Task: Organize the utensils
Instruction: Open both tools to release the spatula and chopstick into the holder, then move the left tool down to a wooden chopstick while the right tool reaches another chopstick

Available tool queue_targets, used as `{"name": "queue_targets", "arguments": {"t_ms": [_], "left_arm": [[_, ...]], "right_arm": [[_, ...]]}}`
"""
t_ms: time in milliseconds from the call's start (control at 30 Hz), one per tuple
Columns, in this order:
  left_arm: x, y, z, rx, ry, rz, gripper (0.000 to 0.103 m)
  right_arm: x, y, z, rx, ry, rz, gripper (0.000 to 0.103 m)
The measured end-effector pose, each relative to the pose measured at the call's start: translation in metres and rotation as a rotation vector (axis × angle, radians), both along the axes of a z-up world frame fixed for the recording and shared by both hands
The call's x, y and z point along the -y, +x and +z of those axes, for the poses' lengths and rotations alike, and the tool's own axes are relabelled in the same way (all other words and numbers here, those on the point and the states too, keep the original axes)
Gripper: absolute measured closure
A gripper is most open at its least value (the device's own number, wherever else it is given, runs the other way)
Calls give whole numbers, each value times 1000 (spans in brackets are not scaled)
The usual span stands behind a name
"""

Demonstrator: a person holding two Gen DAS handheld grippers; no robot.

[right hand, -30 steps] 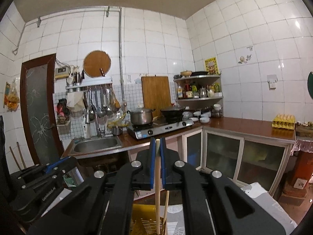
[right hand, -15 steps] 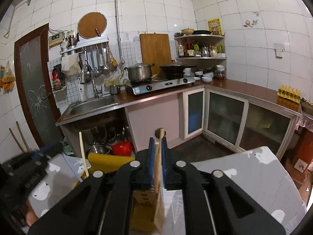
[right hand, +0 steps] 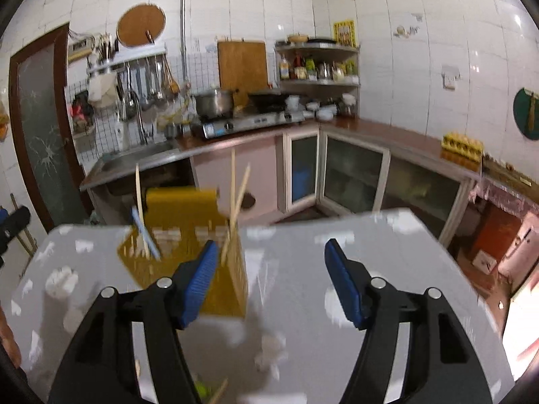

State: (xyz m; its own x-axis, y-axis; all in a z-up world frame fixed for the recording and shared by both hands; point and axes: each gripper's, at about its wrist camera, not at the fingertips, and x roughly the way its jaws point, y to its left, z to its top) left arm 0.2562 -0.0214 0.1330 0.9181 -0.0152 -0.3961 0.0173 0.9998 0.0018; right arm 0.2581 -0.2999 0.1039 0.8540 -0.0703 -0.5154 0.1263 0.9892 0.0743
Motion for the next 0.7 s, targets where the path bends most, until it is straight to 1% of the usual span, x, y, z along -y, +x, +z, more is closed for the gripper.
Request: {"name": "queue_targets", "arguments": {"t_ms": [167,367,433,600,700], "left_arm": [[-4,-16,-28,-58,-2,12,5],[-7,-9,-76,-209,-10,21,5],[-6,-7,-90,-246,-8,29,5],[-2,0,-127,-335,9,38,5],[0,4,-141,-368,8,36,5]], "right_arm": [[-12,-16,-47,-88,-5,-4,38],[-25,-21,-97,-198,5,-19,38],[-29,-19,-114,-245,5,-27,38],[-34,-13,-134,-311,50,-48,38],[-42,-12,-140,-338,36,-44,39]]}}
